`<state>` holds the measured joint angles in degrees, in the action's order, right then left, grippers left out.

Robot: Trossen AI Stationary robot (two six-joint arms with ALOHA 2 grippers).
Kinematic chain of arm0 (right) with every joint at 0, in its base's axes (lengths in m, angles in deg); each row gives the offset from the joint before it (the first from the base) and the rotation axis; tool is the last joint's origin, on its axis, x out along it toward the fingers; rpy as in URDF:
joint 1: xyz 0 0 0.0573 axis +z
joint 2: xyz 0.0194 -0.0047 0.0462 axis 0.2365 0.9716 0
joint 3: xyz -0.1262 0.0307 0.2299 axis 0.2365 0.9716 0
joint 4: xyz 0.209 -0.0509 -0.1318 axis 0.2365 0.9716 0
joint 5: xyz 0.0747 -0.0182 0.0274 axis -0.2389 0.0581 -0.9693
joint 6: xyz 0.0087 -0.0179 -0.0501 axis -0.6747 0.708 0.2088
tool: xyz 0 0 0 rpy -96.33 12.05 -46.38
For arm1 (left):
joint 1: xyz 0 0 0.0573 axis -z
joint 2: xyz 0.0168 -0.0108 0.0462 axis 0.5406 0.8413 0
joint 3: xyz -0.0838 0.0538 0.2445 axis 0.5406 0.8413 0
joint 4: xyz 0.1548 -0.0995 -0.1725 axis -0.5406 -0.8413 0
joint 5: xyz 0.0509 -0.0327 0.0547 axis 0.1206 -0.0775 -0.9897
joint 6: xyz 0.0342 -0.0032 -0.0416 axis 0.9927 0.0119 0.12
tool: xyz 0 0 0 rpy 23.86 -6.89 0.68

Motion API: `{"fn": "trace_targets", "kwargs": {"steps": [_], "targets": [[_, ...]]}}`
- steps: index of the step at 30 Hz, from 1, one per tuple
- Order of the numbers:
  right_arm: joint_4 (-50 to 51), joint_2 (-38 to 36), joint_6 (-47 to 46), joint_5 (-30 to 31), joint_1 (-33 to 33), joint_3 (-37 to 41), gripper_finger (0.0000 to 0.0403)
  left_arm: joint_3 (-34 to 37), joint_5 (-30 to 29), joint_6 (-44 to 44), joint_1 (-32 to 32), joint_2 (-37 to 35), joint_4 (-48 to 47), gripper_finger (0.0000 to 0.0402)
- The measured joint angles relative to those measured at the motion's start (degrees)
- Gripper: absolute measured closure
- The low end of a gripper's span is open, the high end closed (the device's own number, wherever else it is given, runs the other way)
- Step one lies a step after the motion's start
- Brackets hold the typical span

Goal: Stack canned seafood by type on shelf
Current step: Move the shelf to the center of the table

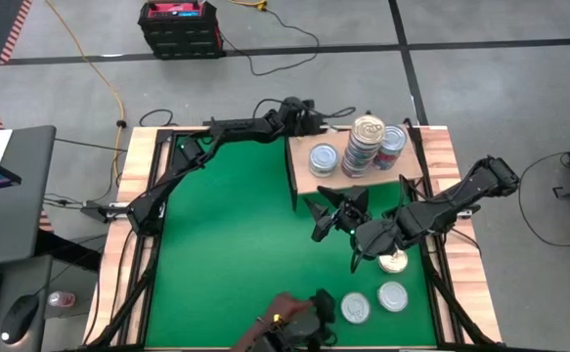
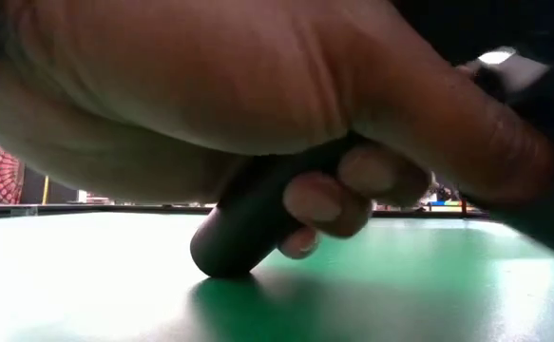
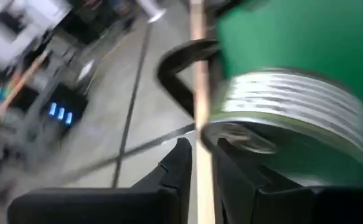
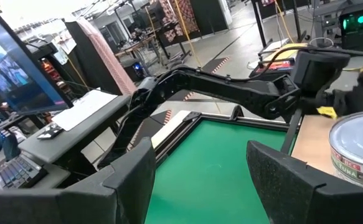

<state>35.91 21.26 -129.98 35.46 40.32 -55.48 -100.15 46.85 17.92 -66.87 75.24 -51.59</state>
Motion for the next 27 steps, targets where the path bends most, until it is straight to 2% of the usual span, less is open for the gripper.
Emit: {"fn": "trace_targets", "kwargs": {"steps": [4,6,8,11,18,22,27], "targets": [[-0.89,0.00,2.14,0.02,0.05,0.00,0.0127,-0.02,7.08,9.85,0.25,-0.84,-8.21,0.0348],[-0.87,0.00,2.38,0.02,0.01,0.00,0.0127,0.16,9.32,11.00,0.28,-0.65,-9.10,0.0353],[-0.85,0.00,2.68,0.02,0.01,0.00,0.0127,0.27,8.75,7.37,0.06,-0.42,-5.97,0.0359],[-0.69,0.00,2.85,0.04,-0.05,0.00,0.0127,0.16,4.28,-1.35,-1.15,-0.57,1.06,0.0369],[-0.61,0.00,3.87,0.09,-0.16,0.00,0.0127,0.20,2.74,-9.42,-3.36,-0.63,3.54,0.0384],[0.26,0.00,4.27,0.29,-0.16,0.00,0.0127,0.15,5.59,-14.42,-4.96,-1.09,3.80,0.0393],[1.52,-0.03,4.49,2.25,-0.14,0.00,0.0127,0.16,17.17,-15.54,-6.58,-2.31,-1.36,0.0400]]}}
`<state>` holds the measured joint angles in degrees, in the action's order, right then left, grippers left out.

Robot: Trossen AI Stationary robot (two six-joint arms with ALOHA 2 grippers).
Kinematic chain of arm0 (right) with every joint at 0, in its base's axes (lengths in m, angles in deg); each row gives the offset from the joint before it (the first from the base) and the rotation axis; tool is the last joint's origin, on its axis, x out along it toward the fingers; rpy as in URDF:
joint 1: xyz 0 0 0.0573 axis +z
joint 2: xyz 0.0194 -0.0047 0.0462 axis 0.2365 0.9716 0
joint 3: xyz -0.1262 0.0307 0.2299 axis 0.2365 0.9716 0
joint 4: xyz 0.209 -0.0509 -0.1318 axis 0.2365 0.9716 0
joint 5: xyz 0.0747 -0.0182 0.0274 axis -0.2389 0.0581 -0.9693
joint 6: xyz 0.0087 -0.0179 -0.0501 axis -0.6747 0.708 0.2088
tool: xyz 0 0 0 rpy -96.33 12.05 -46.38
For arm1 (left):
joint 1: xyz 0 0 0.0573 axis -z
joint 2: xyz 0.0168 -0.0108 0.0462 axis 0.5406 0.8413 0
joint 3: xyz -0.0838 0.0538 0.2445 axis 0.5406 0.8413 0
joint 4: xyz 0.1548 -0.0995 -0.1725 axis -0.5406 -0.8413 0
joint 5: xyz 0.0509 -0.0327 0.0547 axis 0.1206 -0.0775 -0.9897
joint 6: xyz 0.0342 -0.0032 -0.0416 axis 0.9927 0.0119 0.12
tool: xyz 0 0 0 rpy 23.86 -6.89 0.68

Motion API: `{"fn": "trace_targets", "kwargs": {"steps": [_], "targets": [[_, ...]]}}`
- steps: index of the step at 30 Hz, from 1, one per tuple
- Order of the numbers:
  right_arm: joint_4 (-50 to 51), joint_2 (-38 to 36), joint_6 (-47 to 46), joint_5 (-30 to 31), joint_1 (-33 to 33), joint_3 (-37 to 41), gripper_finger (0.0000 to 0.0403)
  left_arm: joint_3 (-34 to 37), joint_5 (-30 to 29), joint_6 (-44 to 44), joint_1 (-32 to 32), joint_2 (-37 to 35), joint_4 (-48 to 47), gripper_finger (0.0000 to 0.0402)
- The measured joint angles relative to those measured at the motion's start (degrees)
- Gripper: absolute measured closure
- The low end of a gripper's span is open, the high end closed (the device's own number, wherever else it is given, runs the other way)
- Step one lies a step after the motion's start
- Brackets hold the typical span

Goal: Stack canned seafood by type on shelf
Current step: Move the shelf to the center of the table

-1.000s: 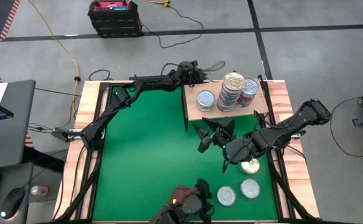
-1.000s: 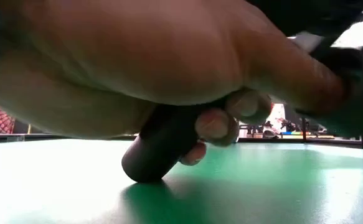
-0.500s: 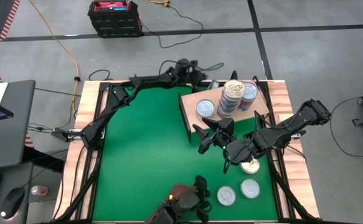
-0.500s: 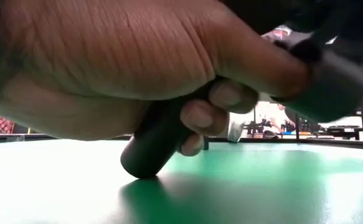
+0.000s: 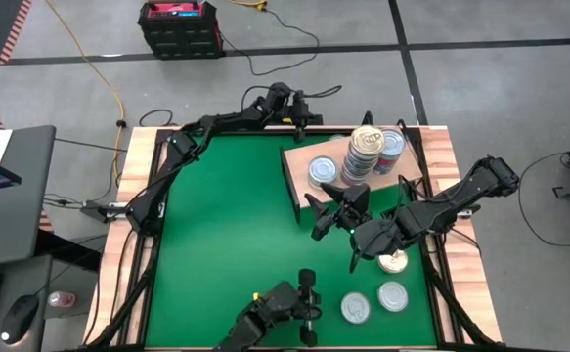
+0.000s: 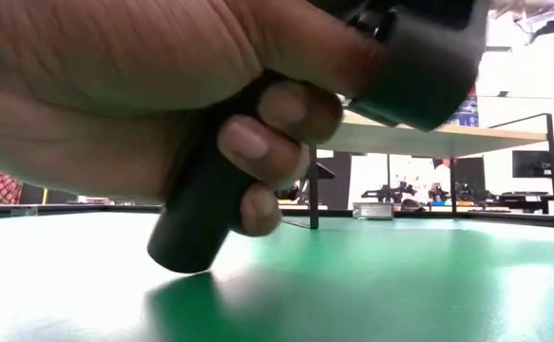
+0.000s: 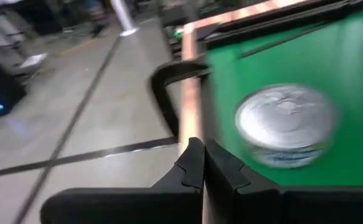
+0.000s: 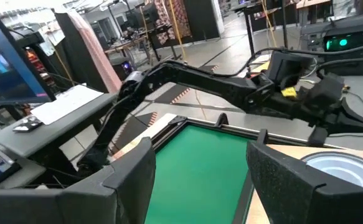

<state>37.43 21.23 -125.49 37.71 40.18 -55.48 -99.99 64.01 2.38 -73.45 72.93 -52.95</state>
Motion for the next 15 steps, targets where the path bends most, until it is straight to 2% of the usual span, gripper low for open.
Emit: {"fn": "trace_targets", "kwargs": {"steps": [2,5,8,13,15], "targets": [[0.63,-0.03,-0.02,0.27,-0.02,0.00,0.0127,-0.01,0.45,-0.61,-0.03,-0.24,-0.18,0.0401],[2.35,-0.14,-0.27,2.87,0.00,0.00,0.0127,-0.01,-2.77,-2.20,-0.44,-0.24,-0.05,0.0401],[8.50,-0.60,-3.93,3.39,-0.02,-0.02,0.0127,-0.02,-5.70,-2.32,-0.69,-0.24,-0.29,0.0401],[31.68,0.03,-29.68,0.15,-0.54,0.98,0.0127,0.06,-2.71,-3.17,-1.08,-1.64,-7.70,0.0401],[35.76,0.10,-33.93,-0.09,0.85,1.53,0.0127,0.10,0.02,-4.56,-2.75,-3.21,-9.59,0.0401]]}}
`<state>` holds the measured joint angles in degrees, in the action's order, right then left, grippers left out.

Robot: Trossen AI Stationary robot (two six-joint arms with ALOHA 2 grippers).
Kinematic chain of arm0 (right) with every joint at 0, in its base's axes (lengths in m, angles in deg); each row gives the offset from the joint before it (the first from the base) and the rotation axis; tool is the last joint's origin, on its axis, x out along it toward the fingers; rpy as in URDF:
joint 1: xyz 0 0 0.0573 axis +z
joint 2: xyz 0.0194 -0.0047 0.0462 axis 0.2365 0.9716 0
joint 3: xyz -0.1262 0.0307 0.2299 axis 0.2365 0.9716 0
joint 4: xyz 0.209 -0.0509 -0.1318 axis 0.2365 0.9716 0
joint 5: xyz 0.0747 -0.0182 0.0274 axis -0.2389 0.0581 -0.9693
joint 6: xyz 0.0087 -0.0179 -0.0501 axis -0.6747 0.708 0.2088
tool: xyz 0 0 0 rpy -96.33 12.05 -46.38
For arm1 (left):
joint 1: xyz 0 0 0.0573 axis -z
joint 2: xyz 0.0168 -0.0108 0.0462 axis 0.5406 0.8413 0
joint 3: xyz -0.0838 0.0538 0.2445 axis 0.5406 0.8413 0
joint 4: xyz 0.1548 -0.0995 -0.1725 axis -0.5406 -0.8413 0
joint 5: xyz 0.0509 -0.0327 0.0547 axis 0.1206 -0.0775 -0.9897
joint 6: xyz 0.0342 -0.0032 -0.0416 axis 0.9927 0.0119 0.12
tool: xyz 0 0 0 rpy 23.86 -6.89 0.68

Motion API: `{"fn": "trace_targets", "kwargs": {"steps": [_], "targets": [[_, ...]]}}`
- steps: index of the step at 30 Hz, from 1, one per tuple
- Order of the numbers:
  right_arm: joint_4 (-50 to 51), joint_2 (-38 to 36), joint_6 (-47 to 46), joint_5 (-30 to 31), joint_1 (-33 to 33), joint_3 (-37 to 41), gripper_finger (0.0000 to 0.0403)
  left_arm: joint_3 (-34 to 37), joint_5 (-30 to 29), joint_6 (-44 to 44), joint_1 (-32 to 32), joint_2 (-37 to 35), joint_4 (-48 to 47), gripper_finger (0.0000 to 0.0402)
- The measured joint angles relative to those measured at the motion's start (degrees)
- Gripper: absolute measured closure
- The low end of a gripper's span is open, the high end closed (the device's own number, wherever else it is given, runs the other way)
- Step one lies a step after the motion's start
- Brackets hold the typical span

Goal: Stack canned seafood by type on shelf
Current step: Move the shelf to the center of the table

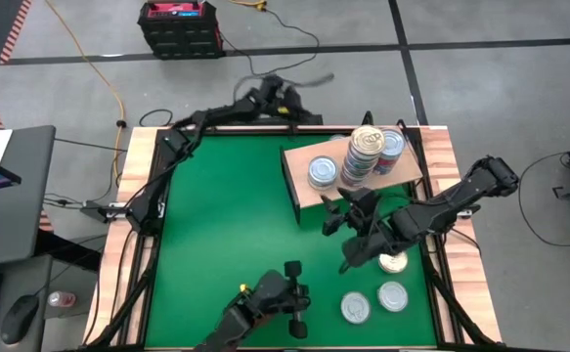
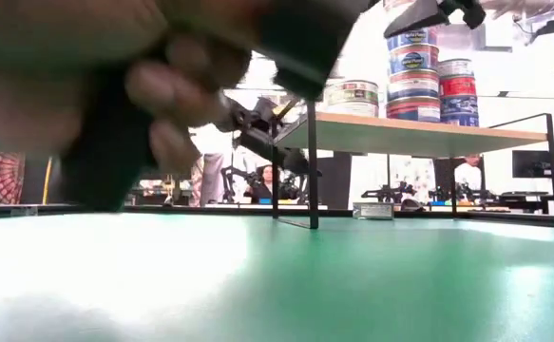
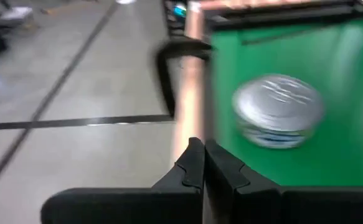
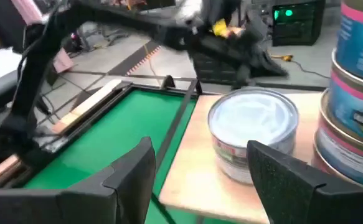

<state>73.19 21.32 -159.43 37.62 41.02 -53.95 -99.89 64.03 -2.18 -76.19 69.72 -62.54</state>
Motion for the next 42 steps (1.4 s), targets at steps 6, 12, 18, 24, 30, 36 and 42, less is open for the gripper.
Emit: {"fn": "trace_targets", "kwargs": {"steps": [6,12,18,24,30,36,42], "targets": [[1.73,-0.86,5.28,-5.45,3.51,-0.13,0.0127,6.26,-1.42,7.00,-0.58,-8.64,1.71,0.0401],[2.29,-0.34,5.50,-21.09,2.75,0.90,0.0127,25.28,-6.12,4.55,1.98,-20.51,19.75,0.0402],[-3.77,-0.11,-0.85,-23.21,5.57,10.37,0.0127,46.32,-17.88,3.67,7.99,-33.98,40.47,0.0401],[-8.55,0.28,-7.61,-23.13,8.66,21.22,0.0127,52.96,-27.67,-1.24,14.34,-44.18,34.08,0.0401],[-8.23,0.26,-13.16,-22.74,9.49,27.16,0.0127,54.67,-37.65,-0.73,19.27,-51.30,21.19,0.0401],[-8.71,0.26,-26.33,-19.29,10.63,33.46,0.0127,59.05,-40.37,-1.16,23.99,-56.10,15.81,0.0401],[-9.54,0.26,-28.99,-16.77,12.39,36.55,0.0127,69.53,-39.89,-8.88,27.01,-59.64,23.87,0.0401]]}}
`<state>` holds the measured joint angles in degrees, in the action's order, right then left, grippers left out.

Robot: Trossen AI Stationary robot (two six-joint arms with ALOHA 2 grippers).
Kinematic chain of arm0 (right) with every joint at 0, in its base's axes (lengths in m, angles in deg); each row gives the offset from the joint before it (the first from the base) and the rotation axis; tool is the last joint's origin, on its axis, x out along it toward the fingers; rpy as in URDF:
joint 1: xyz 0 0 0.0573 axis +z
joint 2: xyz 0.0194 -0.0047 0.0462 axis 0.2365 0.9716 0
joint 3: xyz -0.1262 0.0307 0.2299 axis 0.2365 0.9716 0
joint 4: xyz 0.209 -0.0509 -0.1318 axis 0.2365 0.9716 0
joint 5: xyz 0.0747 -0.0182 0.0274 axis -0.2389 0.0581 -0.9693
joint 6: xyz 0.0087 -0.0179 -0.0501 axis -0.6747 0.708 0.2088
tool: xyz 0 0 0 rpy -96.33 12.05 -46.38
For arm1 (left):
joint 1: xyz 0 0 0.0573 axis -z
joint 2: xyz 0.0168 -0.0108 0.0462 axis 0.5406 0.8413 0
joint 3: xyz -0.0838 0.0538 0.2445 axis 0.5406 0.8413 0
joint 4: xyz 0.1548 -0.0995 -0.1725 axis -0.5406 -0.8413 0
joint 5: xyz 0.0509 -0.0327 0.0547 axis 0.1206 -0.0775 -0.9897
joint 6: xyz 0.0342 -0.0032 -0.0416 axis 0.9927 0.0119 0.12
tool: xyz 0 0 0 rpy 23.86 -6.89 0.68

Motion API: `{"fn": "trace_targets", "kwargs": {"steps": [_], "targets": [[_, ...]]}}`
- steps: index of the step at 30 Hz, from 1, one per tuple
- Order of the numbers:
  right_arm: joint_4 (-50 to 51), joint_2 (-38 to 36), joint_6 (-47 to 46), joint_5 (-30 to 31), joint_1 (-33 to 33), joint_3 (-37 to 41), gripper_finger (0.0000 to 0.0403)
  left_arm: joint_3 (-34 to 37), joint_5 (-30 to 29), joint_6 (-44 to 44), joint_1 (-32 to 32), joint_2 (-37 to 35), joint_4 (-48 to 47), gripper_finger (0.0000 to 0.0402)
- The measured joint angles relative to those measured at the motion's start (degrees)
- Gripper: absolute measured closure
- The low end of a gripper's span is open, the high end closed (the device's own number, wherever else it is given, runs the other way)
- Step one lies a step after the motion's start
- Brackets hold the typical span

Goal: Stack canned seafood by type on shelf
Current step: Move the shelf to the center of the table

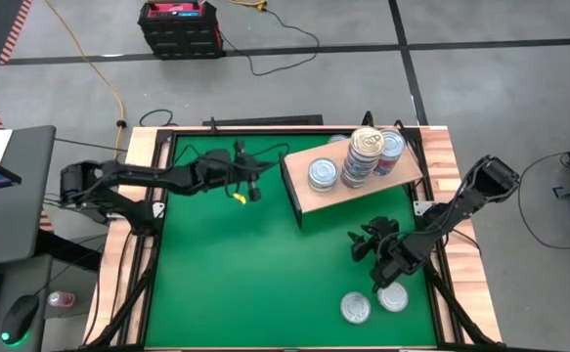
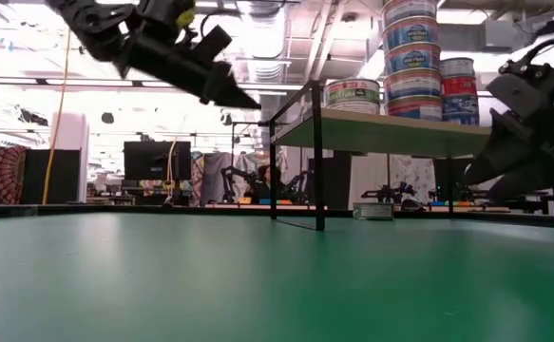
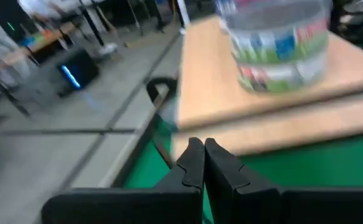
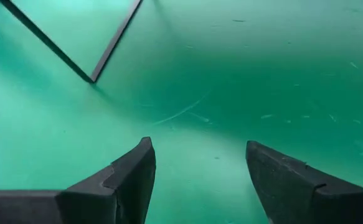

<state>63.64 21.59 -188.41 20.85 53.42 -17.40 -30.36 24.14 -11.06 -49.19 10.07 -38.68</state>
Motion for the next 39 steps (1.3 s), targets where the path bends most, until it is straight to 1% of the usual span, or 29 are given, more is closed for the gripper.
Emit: {"fn": "trace_targets", "kwargs": {"steps": [3,6,9,13,16,18,21,24,27,29,32,34,39], "targets": [[0.59,0.00,0.12,-0.10,-0.16,0.50,0.0127,2.71,1.84,-5.57,1.08,0.02,1.98,0.0401],[0.57,-0.24,0.14,-0.48,-0.51,0.43,0.0127,2.91,0.99,-13.41,3.10,1.83,2.13,0.0393],[1.30,-1.14,2.03,-2.29,-0.52,-0.80,0.0127,3.08,0.87,-17.19,6.03,1.95,2.24,0.0364],[2.04,-2.87,6.74,-4.09,-0.52,-3.01,0.0127,2.91,-4.08,-20.67,10.89,1.85,1.18,0.0311],[2.66,-4.32,8.36,-4.70,-0.46,-4.60,0.0127,2.99,-4.77,-24.71,14.49,1.96,1.42,0.0278],[2.81,-5.28,9.56,-4.74,-0.39,-6.14,0.0127,2.86,-4.40,-27.79,17.13,3.04,2.60,0.0264],[4.10,-6.25,12.79,-4.86,-0.40,-9.71,0.0127,2.93,-5.64,-33.52,21.45,5.23,4.16,0.0256],[9.23,-6.64,16.08,-5.42,-0.52,-14.78,0.0127,0.78,-11.82,-34.59,26.21,8.47,5.47,0.0254],[18.31,-6.64,17.50,-5.61,-0.30,-20.55,0.0127,-1.85,-19.38,-32.59,29.82,14.00,5.78,0.0254],[23.58,-6.78,17.55,-5.51,0.00,-23.33,0.0127,-3.94,-24.03,-30.64,30.95,18.51,8.59,0.0254],[28.43,-7.76,17.83,-5.26,0.87,-26.12,0.0127,-7.19,-30.44,-30.51,31.37,24.71,11.69,0.0254],[30.18,-9.18,17.72,-5.06,1.84,-27.25,0.0127,-9.05,-30.58,-31.98,30.84,27.75,11.43,0.0254],[30.59,-12.82,17.65,-4.87,4.62,-27.75,0.0127,-12.43,-26.56,-33.03,29.84,31.86,11.75,0.0254]]}}
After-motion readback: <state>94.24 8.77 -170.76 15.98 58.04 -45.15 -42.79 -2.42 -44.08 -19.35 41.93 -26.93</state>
